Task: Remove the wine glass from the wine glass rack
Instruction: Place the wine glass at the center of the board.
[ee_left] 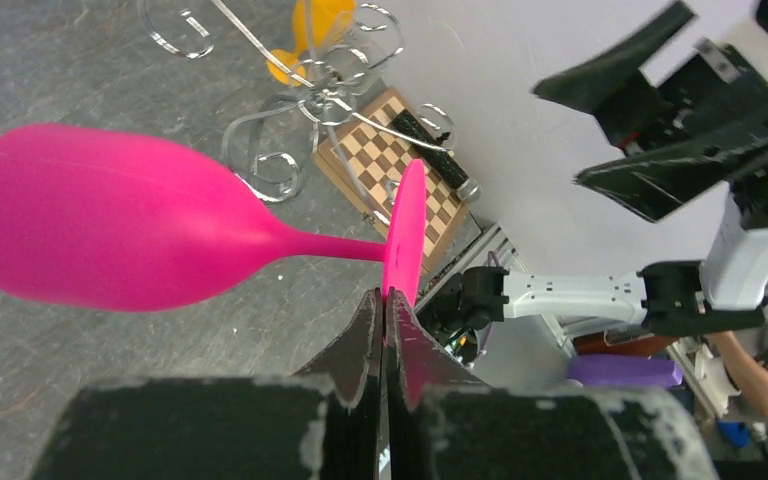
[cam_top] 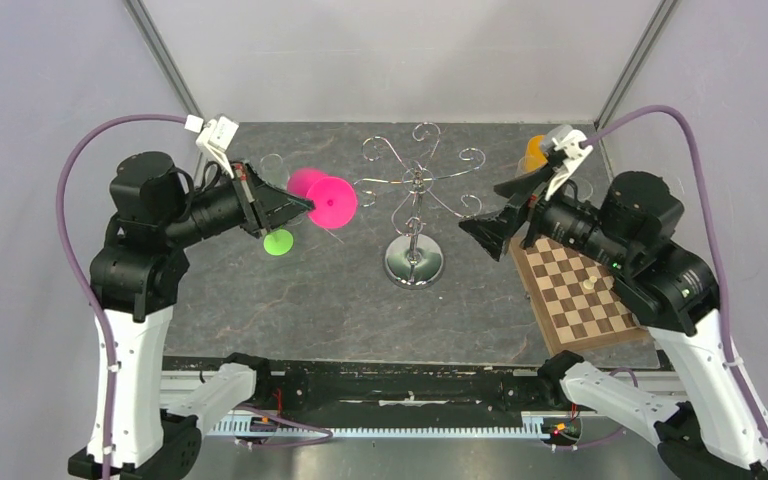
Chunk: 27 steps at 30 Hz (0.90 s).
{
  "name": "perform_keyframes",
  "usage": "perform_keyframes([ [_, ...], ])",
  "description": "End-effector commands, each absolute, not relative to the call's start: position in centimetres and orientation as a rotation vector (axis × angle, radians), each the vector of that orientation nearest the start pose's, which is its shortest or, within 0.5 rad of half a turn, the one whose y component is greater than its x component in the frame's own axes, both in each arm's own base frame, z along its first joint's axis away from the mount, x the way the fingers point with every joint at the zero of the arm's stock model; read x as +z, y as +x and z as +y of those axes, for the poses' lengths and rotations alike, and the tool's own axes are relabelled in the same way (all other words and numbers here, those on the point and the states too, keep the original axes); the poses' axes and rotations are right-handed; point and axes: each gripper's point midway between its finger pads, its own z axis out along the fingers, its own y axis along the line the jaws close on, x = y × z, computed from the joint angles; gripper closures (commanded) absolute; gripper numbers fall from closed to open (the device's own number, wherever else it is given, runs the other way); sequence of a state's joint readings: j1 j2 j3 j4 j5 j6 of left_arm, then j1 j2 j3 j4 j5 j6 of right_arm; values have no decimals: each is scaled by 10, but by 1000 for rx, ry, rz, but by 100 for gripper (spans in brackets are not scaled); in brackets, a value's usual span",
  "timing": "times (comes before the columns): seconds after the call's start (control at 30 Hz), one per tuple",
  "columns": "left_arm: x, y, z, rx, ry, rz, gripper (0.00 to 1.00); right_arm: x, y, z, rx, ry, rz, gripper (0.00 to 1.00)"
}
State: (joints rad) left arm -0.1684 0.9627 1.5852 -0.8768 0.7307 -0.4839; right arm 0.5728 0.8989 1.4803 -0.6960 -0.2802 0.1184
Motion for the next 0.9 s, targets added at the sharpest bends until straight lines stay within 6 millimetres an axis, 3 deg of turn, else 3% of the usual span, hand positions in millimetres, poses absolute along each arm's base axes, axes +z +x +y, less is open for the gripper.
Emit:
perform_keyframes([
  [0.0,455,172,-172,-1044,403,1826,98,451,177,203,882,-650,1601,2],
  [0.37,467,170,-193,-911,547,1808,98,460,174,220,1012,-658,1574,2],
  [0.67,446,169,-228,-754,734,1800,98,463,186,224,1021,-603,1583,2],
  [0.87,449,166,-243,-672,798,1756,98,468,193,229,1029,-590,1575,2],
])
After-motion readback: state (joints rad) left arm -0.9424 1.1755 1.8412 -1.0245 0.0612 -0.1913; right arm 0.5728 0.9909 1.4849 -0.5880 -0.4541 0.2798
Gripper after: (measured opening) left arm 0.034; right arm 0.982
